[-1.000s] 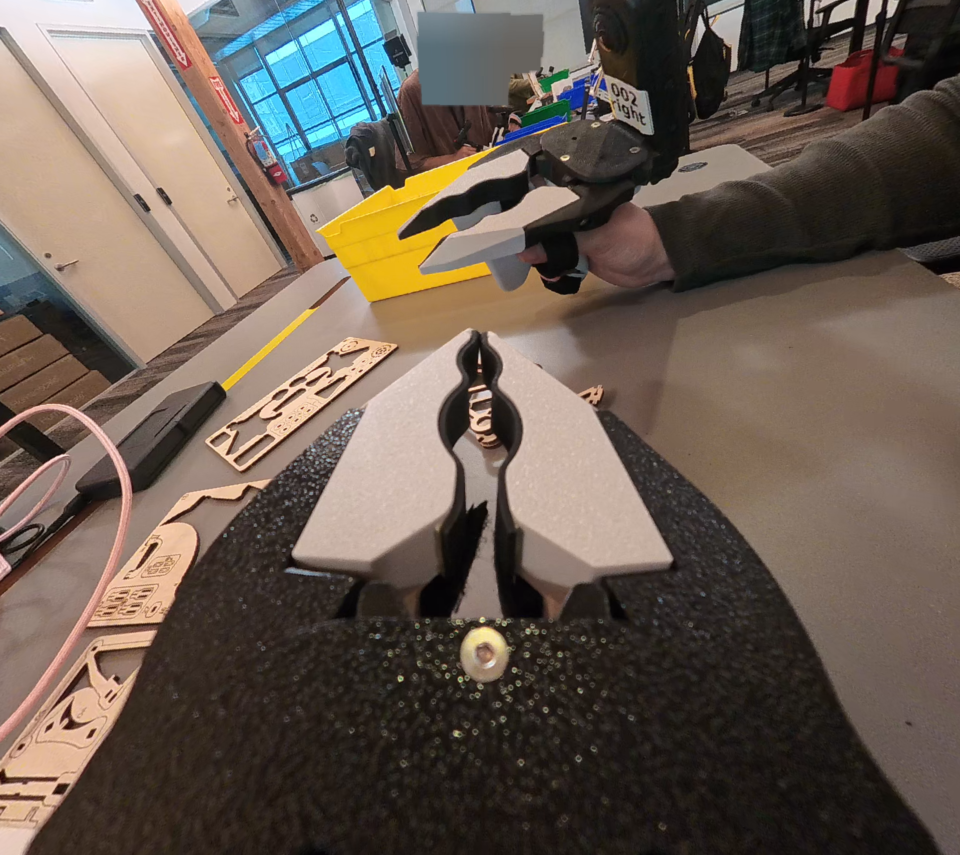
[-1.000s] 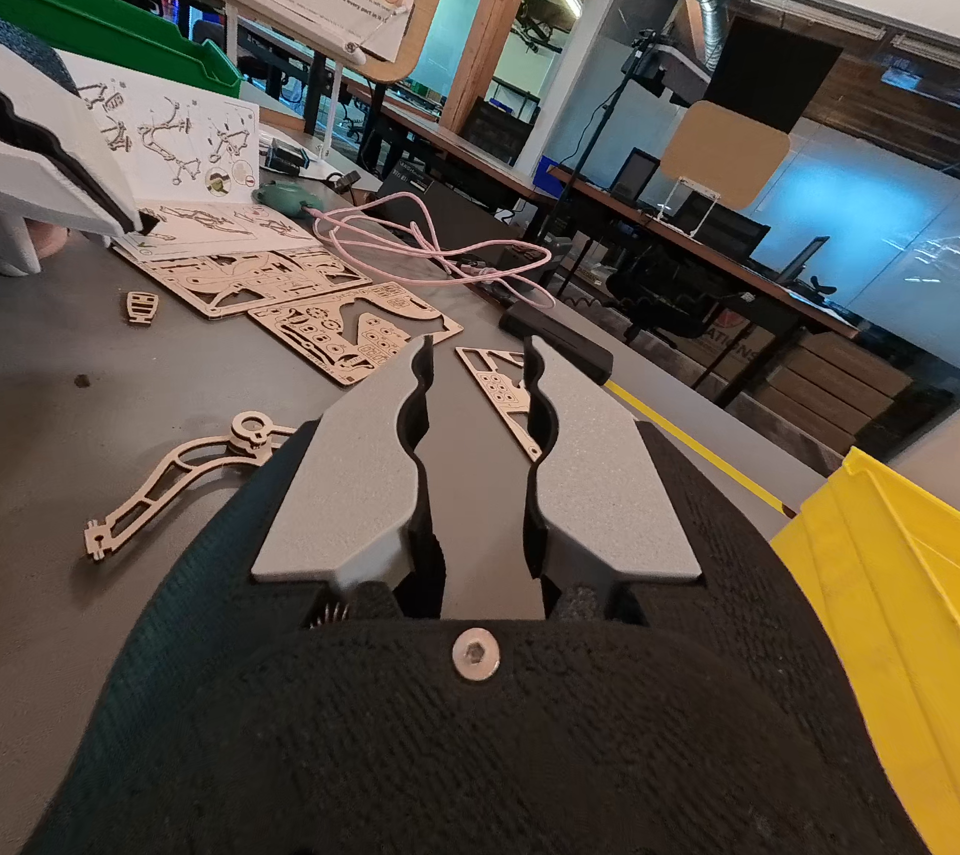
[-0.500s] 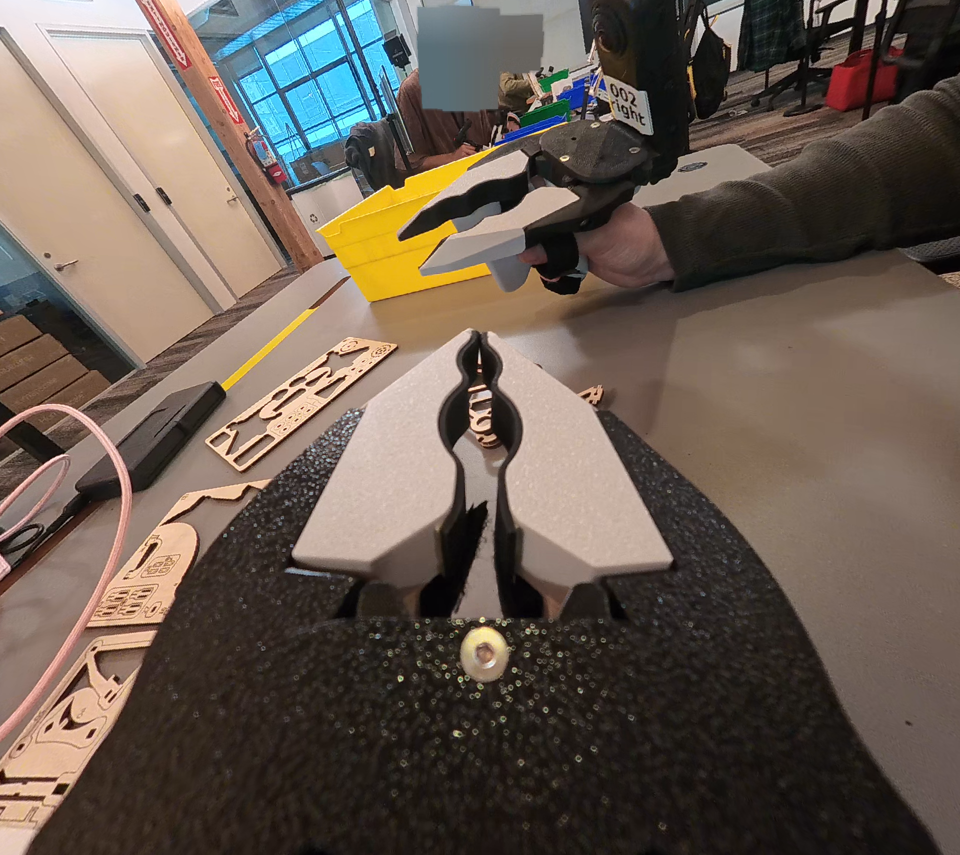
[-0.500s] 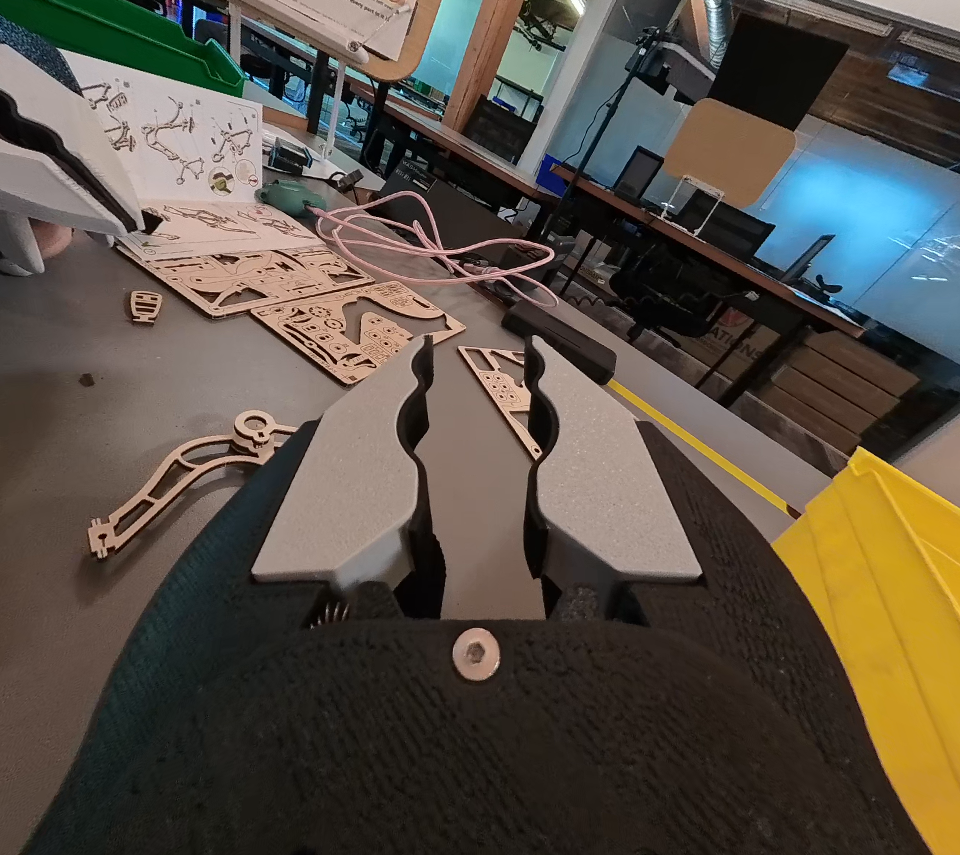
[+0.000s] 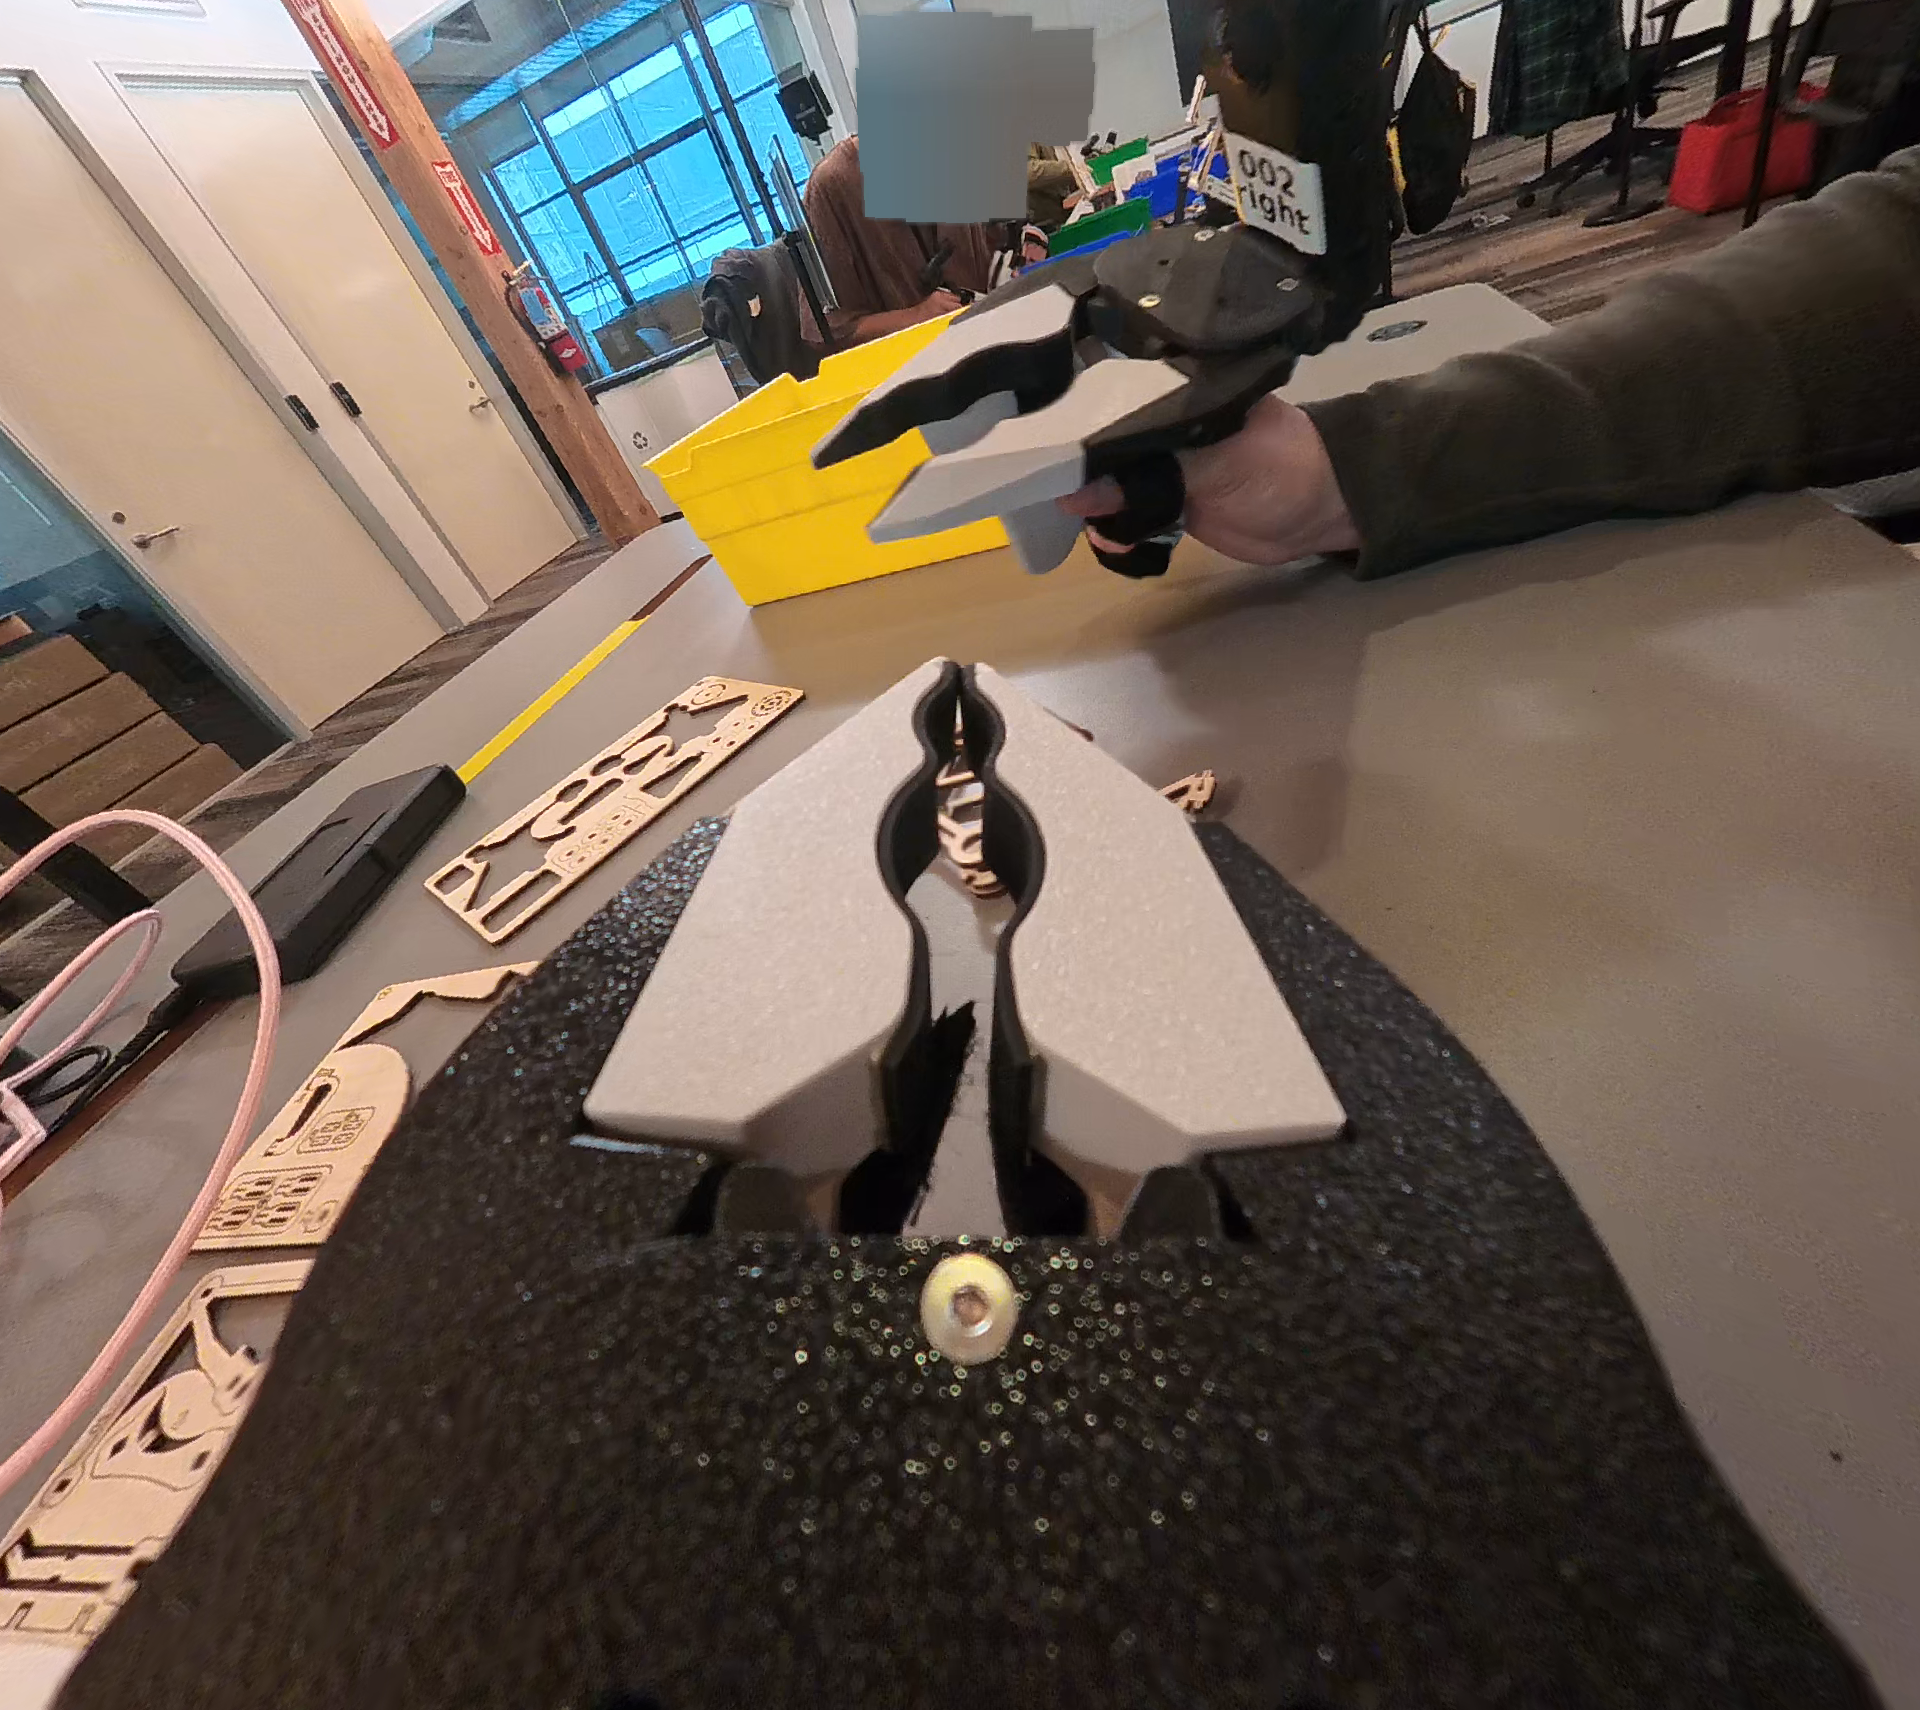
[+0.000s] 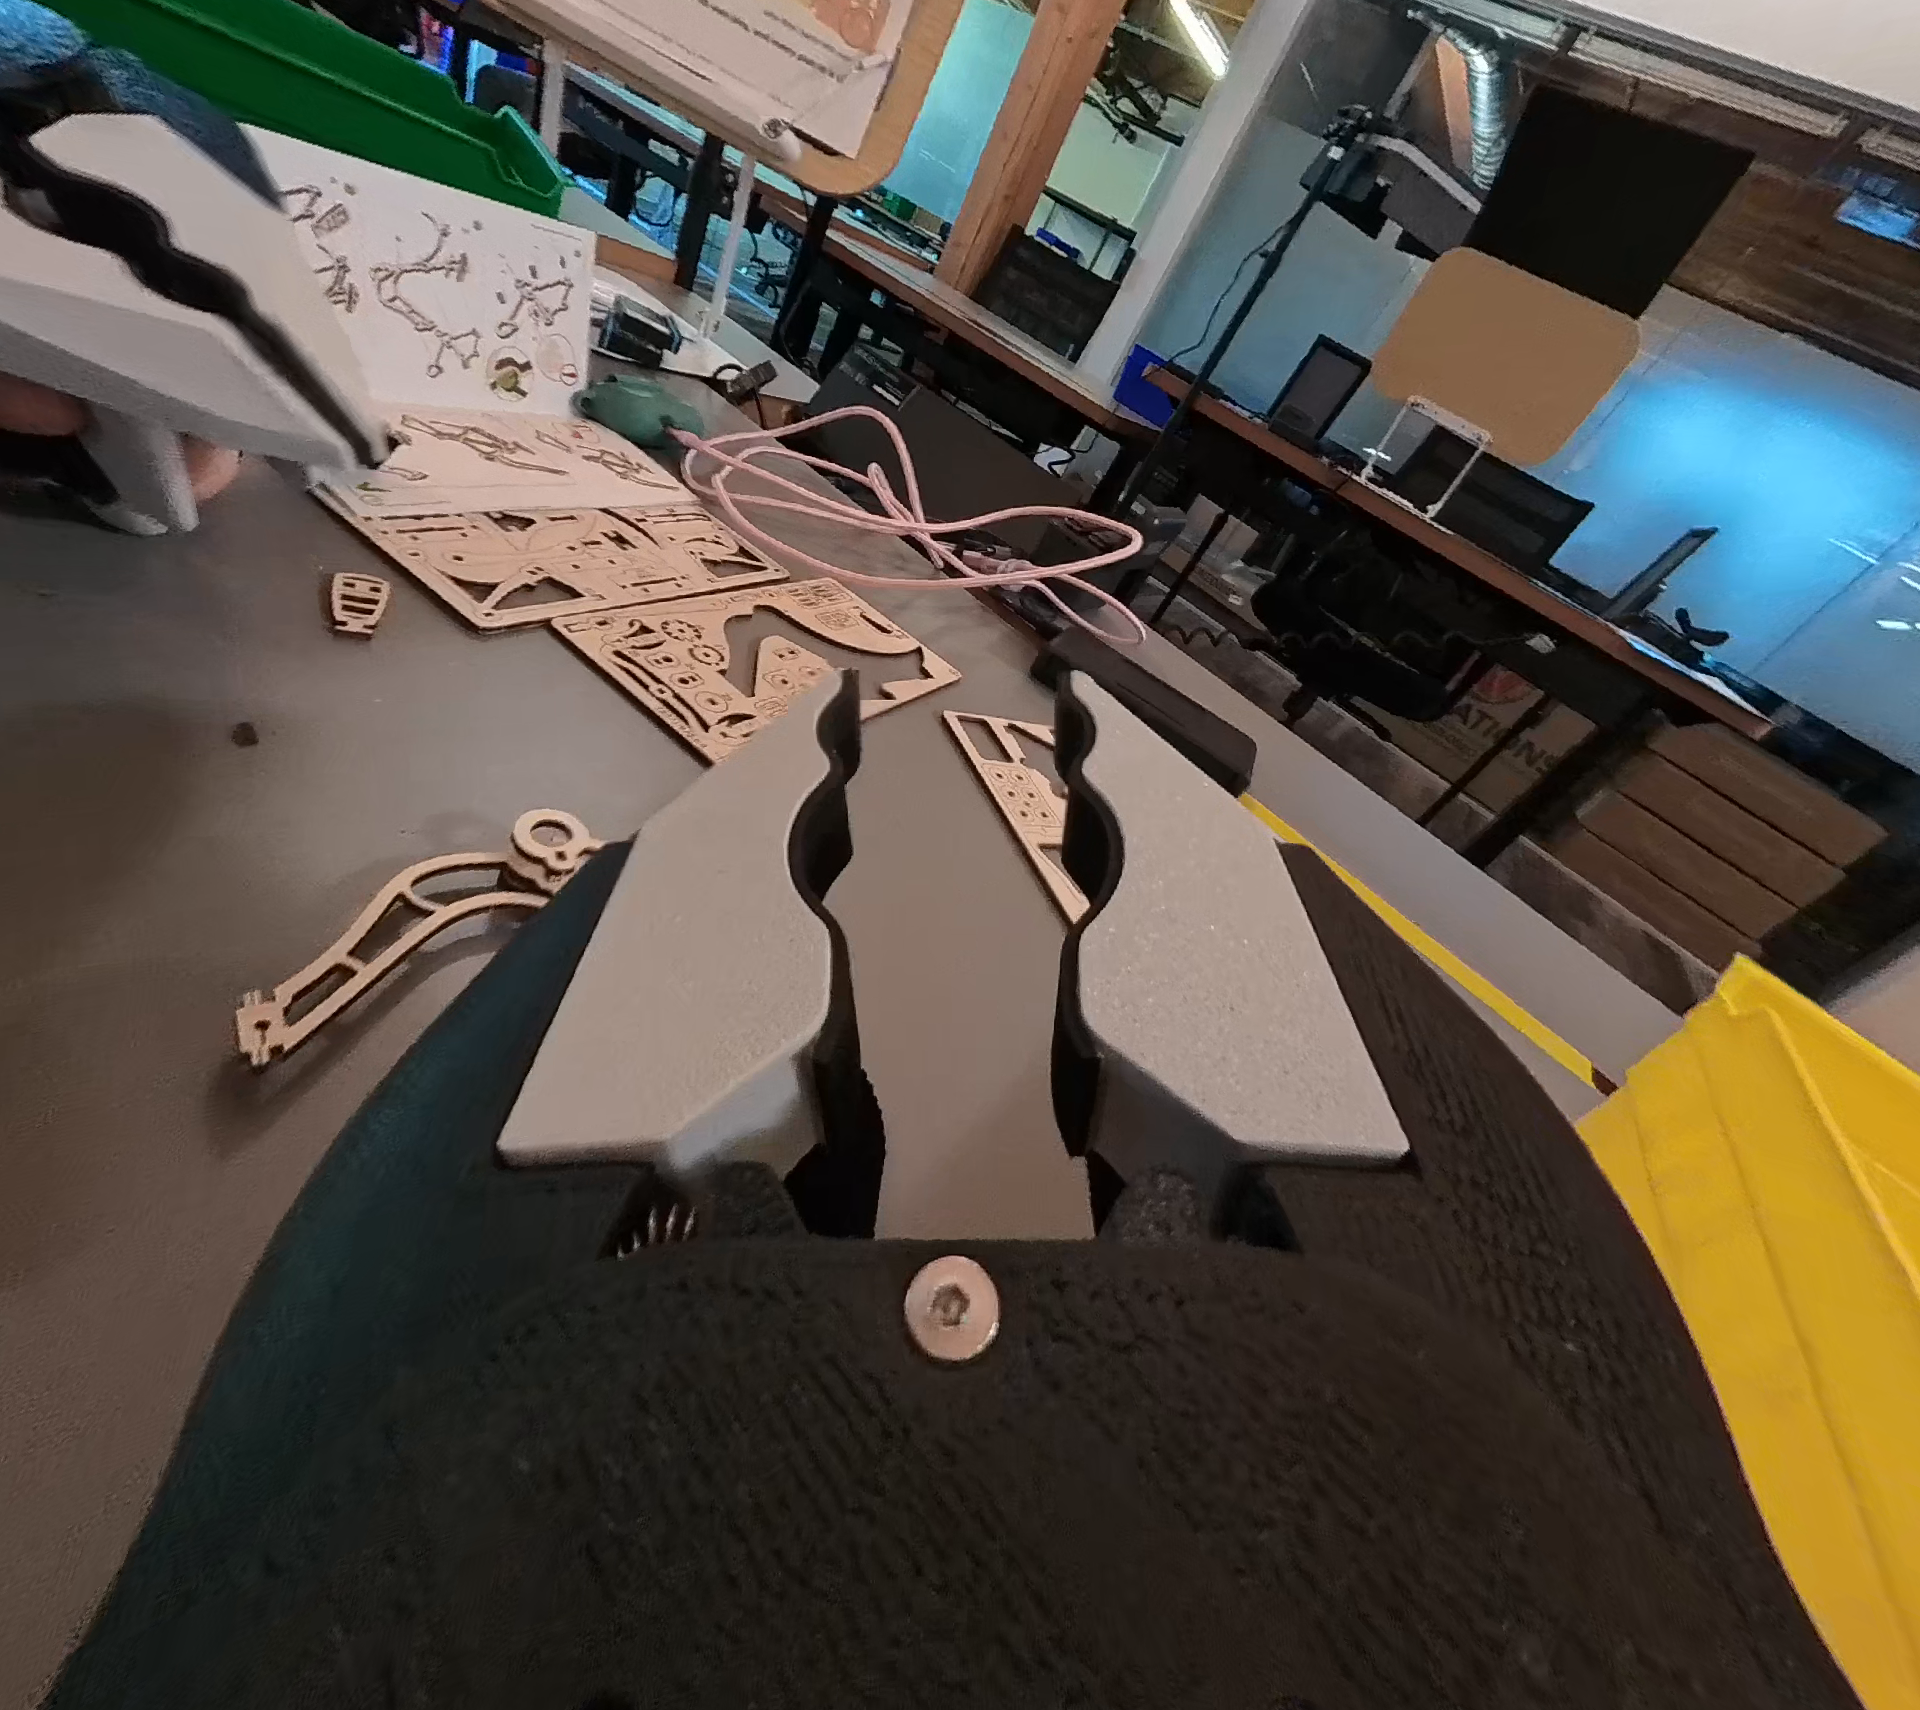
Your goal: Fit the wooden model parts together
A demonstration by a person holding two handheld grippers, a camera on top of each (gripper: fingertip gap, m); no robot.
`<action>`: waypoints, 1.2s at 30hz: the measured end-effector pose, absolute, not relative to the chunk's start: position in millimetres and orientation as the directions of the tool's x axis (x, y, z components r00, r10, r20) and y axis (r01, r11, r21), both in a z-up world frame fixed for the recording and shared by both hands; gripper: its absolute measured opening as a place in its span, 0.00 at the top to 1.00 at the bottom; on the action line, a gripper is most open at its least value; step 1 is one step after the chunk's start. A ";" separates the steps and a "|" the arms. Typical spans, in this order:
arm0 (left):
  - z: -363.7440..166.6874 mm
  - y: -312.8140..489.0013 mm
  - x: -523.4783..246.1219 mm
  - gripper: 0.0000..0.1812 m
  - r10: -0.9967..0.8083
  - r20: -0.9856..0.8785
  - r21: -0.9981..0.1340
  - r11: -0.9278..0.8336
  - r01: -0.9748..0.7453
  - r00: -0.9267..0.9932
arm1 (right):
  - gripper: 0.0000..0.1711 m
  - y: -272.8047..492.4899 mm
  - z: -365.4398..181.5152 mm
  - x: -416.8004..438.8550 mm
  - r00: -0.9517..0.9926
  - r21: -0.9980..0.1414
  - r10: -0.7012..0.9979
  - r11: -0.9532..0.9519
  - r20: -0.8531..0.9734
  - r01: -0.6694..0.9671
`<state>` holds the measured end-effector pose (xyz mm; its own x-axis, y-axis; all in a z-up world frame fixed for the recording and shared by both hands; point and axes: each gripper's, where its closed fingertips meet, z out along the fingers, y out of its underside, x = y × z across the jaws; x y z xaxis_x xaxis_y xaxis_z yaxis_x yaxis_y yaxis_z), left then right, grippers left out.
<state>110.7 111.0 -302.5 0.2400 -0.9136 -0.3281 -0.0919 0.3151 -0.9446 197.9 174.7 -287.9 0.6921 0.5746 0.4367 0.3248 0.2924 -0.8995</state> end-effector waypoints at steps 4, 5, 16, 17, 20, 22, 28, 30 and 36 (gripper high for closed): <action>-298.6 109.5 110.4 0.96 -0.900 -0.357 -0.934 0.348 -0.079 0.251 | 0.78 164.5 -293.8 194.4 0.620 -0.888 0.636 0.311 0.460 0.340; -298.3 108.9 110.3 0.94 -0.891 -0.376 -0.926 0.367 -0.084 0.254 | 0.78 161.7 -296.8 193.9 0.598 -0.883 0.652 0.313 0.467 0.349; -321.0 102.0 130.8 0.87 -0.762 -0.622 -0.775 0.566 -0.282 0.178 | 0.78 141.2 -334.7 195.8 0.350 -0.829 0.796 0.308 0.493 0.468; -321.3 101.8 130.4 0.87 -0.752 -0.635 -0.764 0.577 -0.288 0.177 | 0.77 140.6 -339.9 196.0 0.337 -0.839 0.824 0.271 0.456 0.472; -321.6 104.0 128.6 0.87 -0.729 -0.660 -0.743 0.597 -0.303 0.182 | 0.75 148.9 -353.1 199.6 0.378 -0.858 0.863 0.113 0.334 0.502; -322.0 103.8 128.0 0.87 -0.731 -0.659 -0.744 0.597 -0.300 0.179 | 0.75 152.7 -356.0 202.3 0.414 -0.867 0.869 0.034 0.271 0.497; -323.2 111.5 132.6 0.87 -0.736 -0.655 -0.746 0.597 -0.294 0.168 | 0.74 144.6 -363.7 198.0 0.411 -0.875 0.909 -0.151 0.059 0.460; -324.7 112.9 133.2 0.87 -0.741 -0.651 -0.749 0.591 -0.301 0.166 | 0.74 139.1 -374.2 197.0 0.394 -0.843 0.919 -0.202 0.014 0.499; -325.1 109.3 132.6 0.89 -0.736 -0.659 -0.742 0.602 -0.295 0.155 | 0.80 128.2 -385.0 191.3 0.395 -0.801 0.919 -0.249 -0.016 0.545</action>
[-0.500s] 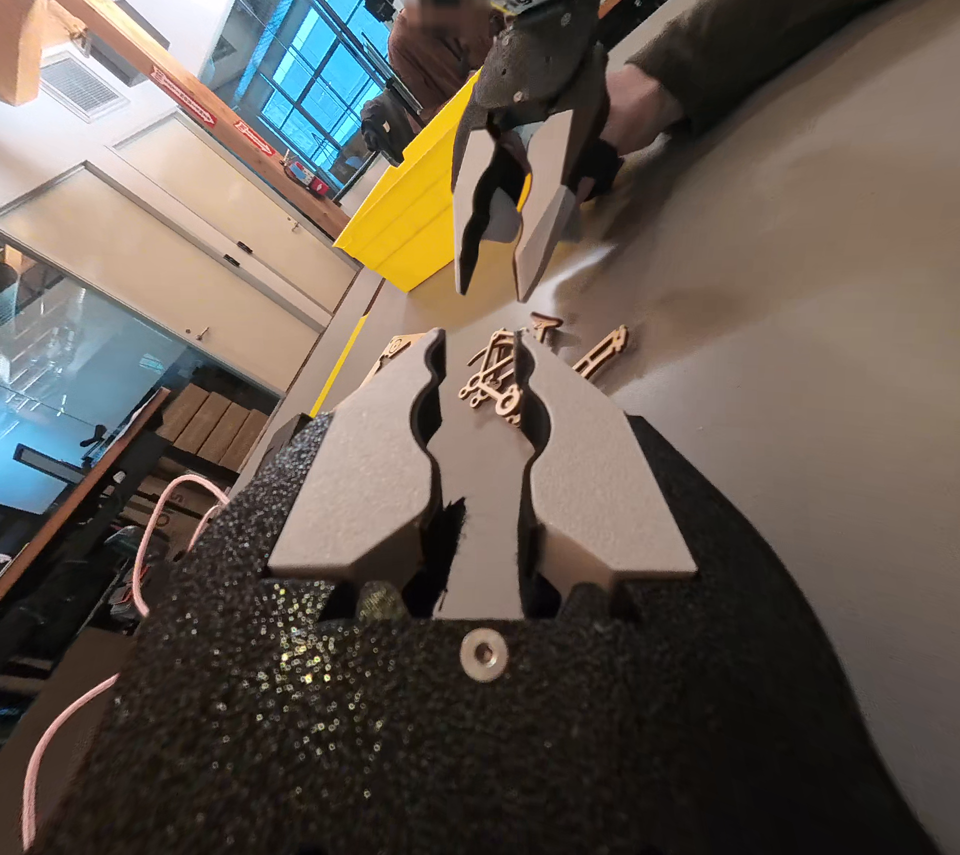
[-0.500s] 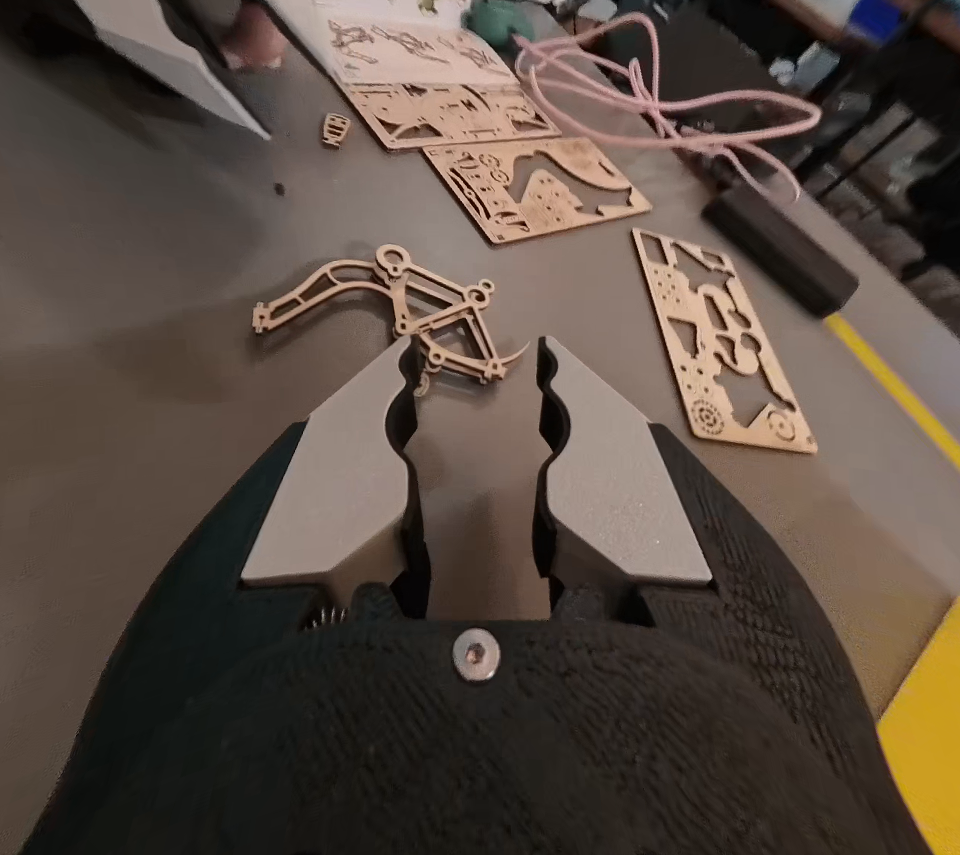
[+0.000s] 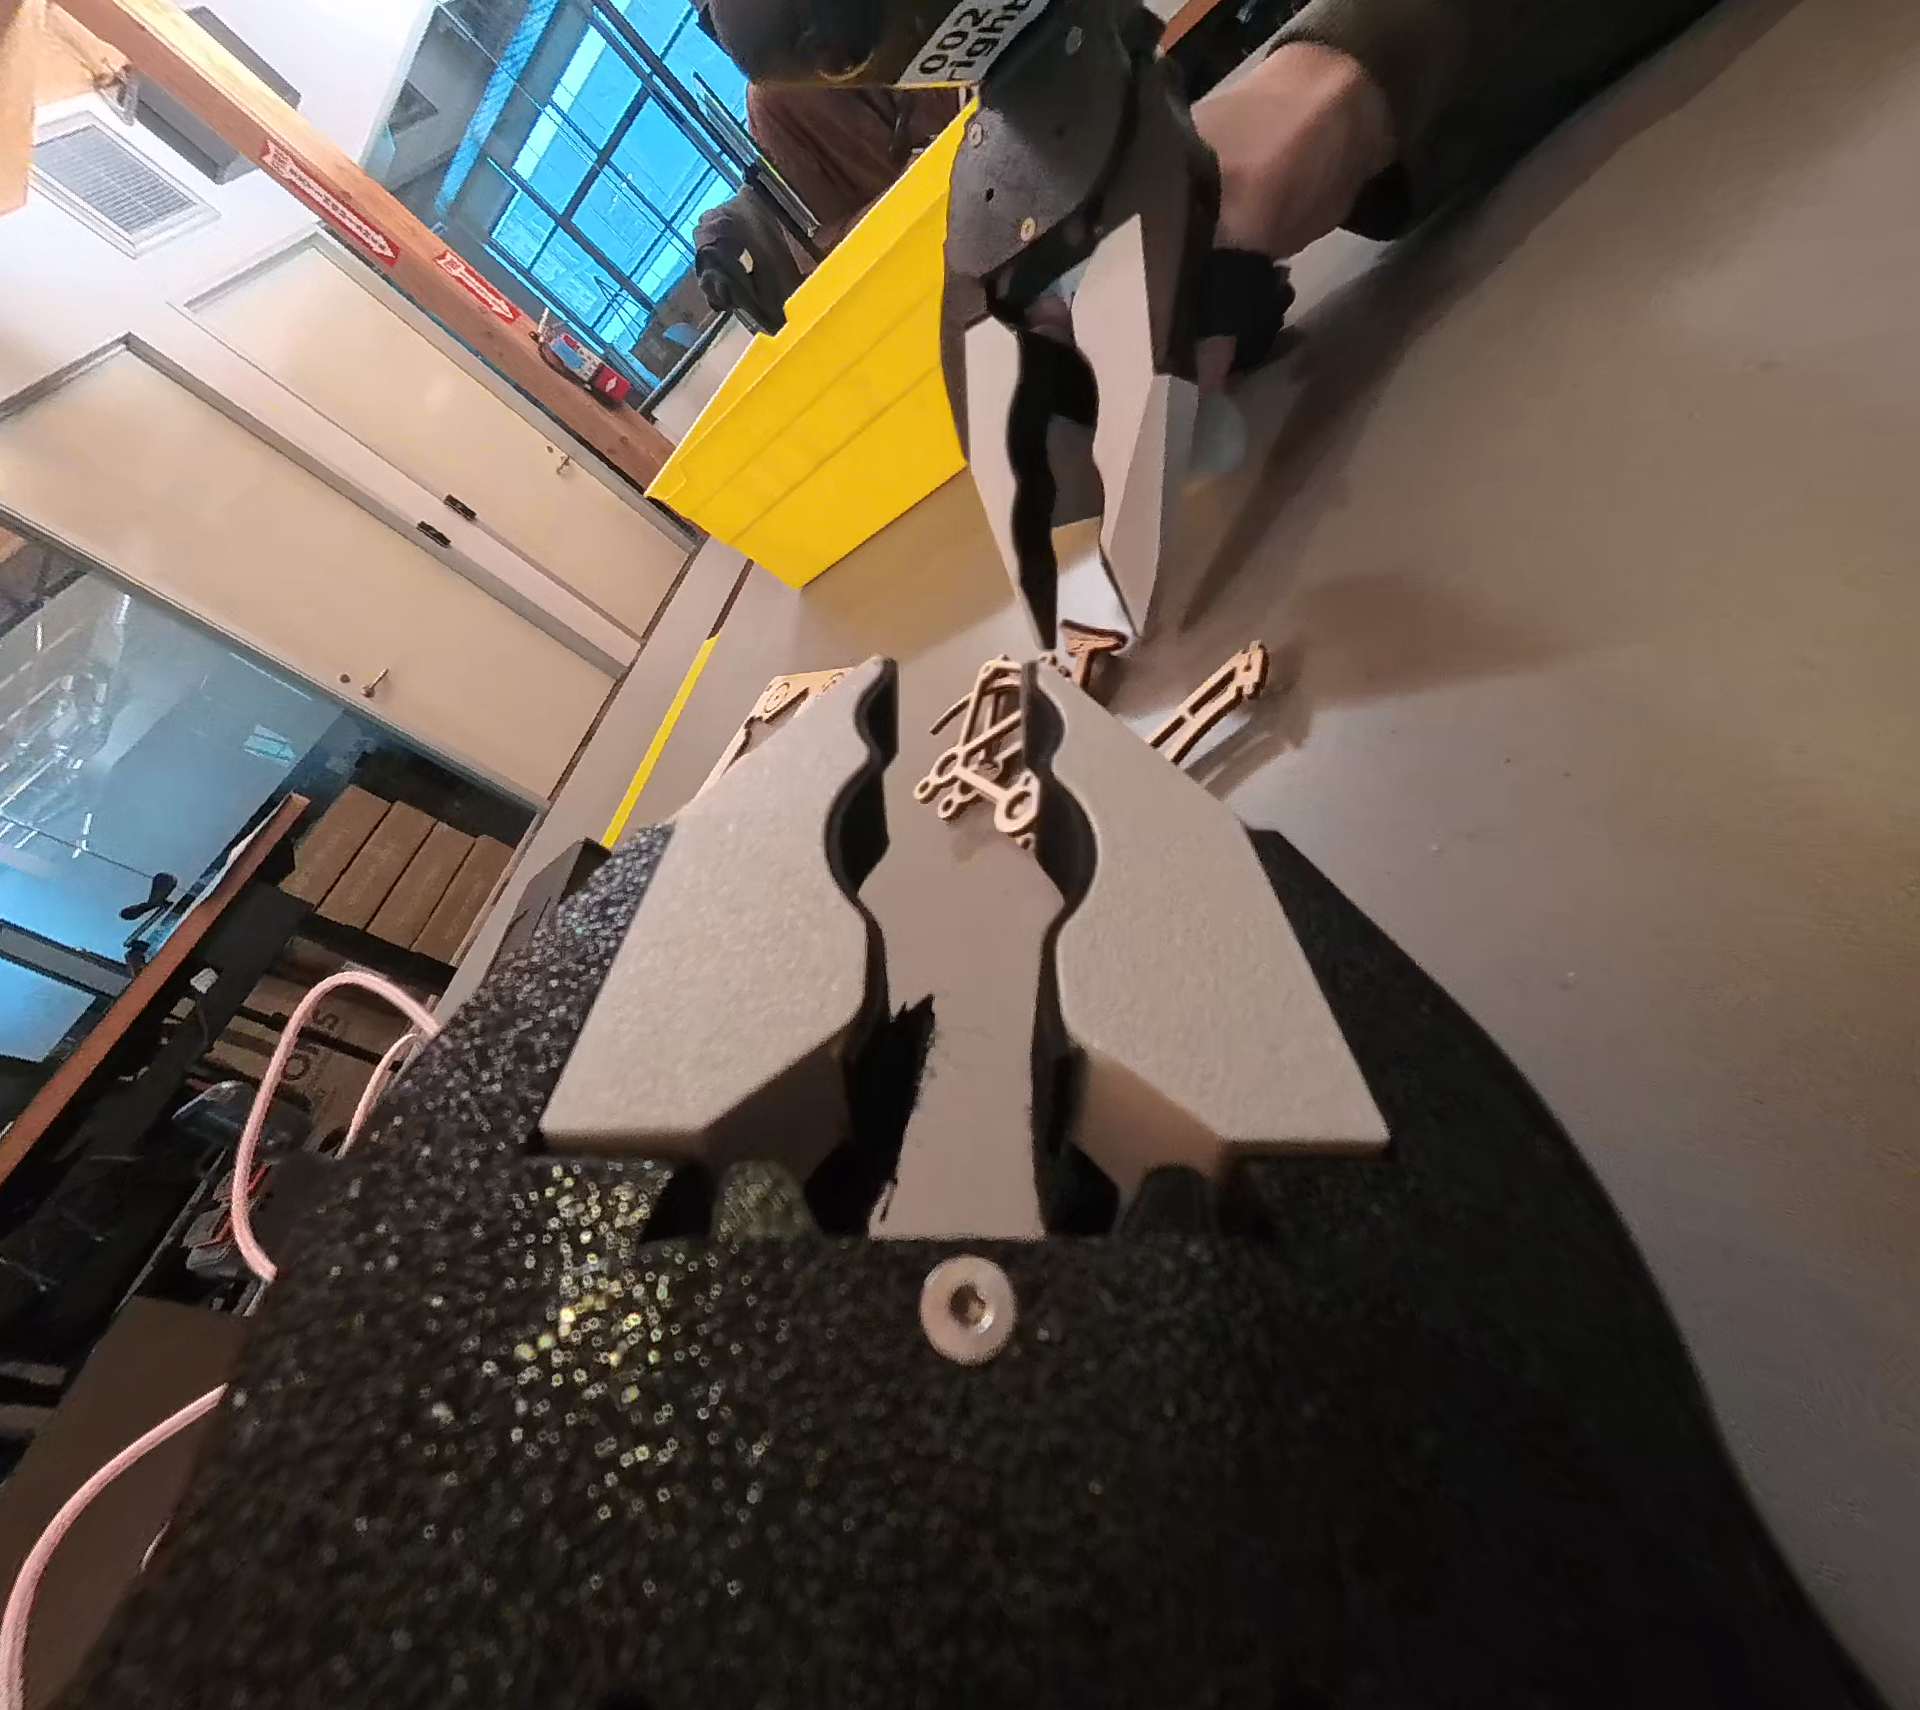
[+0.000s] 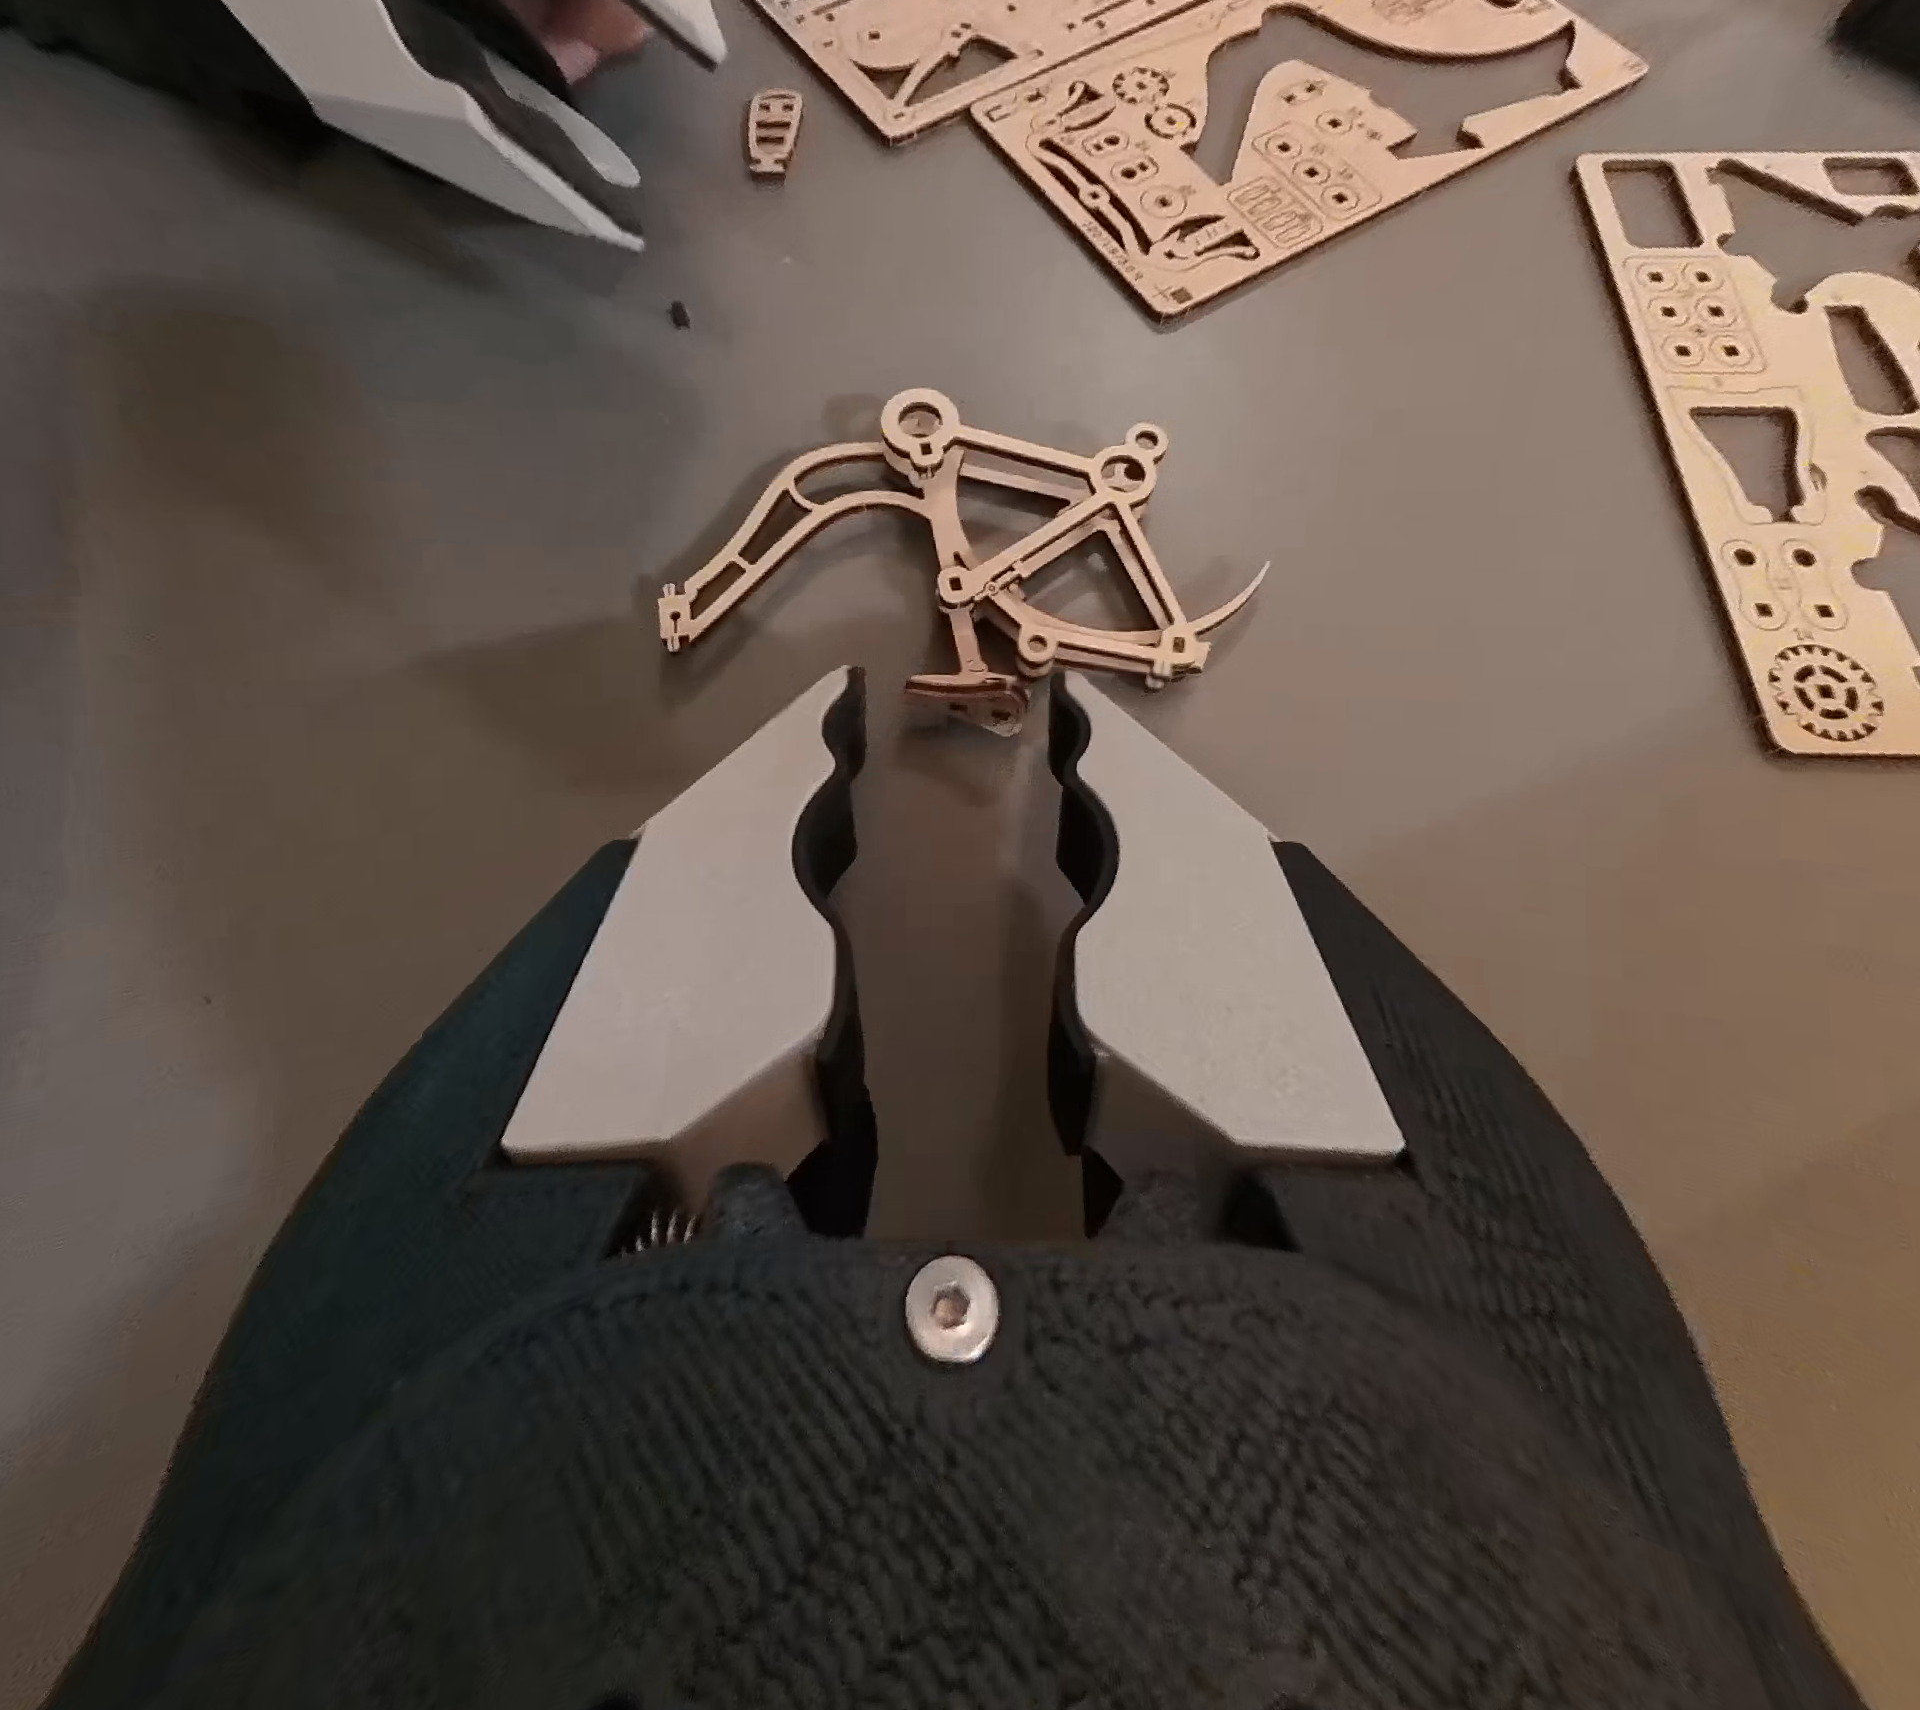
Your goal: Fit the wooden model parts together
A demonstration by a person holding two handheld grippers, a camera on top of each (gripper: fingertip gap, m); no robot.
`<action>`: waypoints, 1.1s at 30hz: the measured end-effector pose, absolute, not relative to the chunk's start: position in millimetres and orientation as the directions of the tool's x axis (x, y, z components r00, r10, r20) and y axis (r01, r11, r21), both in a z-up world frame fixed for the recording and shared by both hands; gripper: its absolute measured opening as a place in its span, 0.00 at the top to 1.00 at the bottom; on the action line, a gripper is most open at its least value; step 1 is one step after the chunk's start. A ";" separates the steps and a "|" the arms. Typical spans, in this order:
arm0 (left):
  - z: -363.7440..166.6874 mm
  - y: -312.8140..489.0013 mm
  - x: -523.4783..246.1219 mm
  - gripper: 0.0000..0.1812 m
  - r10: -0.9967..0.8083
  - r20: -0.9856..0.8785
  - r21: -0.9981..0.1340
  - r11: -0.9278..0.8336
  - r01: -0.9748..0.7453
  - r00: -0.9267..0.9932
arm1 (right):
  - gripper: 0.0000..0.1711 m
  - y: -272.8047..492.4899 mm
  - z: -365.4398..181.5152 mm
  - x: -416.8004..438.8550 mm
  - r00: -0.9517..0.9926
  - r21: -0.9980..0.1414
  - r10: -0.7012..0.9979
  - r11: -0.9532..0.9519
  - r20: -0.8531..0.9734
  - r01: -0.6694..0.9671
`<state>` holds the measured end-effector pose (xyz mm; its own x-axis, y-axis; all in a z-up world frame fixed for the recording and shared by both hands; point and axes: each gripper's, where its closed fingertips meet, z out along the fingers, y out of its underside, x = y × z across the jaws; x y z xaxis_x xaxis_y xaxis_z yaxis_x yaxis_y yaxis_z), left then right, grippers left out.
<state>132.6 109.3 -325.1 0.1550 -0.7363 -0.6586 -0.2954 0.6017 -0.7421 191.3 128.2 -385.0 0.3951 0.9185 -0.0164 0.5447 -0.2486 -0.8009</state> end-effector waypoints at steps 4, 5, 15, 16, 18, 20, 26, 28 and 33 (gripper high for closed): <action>-328.1 108.8 133.9 0.87 -0.737 -0.661 -0.737 0.603 -0.305 0.140 | 0.82 127.2 -393.1 190.9 0.399 -0.769 0.917 -0.238 0.025 0.594; -328.4 109.1 133.7 0.85 -0.739 -0.659 -0.738 0.601 -0.307 0.139 | 0.83 127.3 -392.7 190.2 0.399 -0.770 0.916 -0.232 0.033 0.595; -352.6 122.6 134.1 0.69 -0.596 -0.797 -0.507 0.746 -0.431 -0.095 | 0.87 132.0 -386.6 191.7 0.444 -0.798 0.895 -0.298 -0.043 0.524; -356.0 125.5 135.0 0.66 -0.588 -0.801 -0.488 0.749 -0.449 -0.110 | 0.87 132.3 -384.3 191.7 0.445 -0.806 0.893 -0.312 -0.068 0.503; -362.0 131.0 137.2 0.60 -0.575 -0.807 -0.454 0.748 -0.484 -0.133 | 0.87 133.3 -379.5 191.8 0.449 -0.821 0.886 -0.341 -0.118 0.457; -362.6 135.4 140.3 0.60 -0.550 -0.825 -0.423 0.756 -0.500 -0.132 | 0.87 134.5 -376.1 192.5 0.450 -0.830 0.879 -0.366 -0.159 0.421; -365.1 143.9 152.4 0.66 -0.449 -0.880 -0.312 0.791 -0.526 -0.153 | 0.87 137.3 -367.0 193.8 0.445 -0.840 0.850 -0.443 -0.282 0.313; -367.2 149.4 155.9 0.69 -0.440 -0.886 -0.299 0.784 -0.544 -0.146 | 0.87 138.7 -364.8 194.9 0.445 -0.839 0.838 -0.465 -0.316 0.282; -372.7 156.4 161.9 0.76 -0.481 -0.867 -0.332 0.752 -0.569 -0.129 | 0.87 139.9 -363.7 195.6 0.445 -0.837 0.831 -0.478 -0.334 0.266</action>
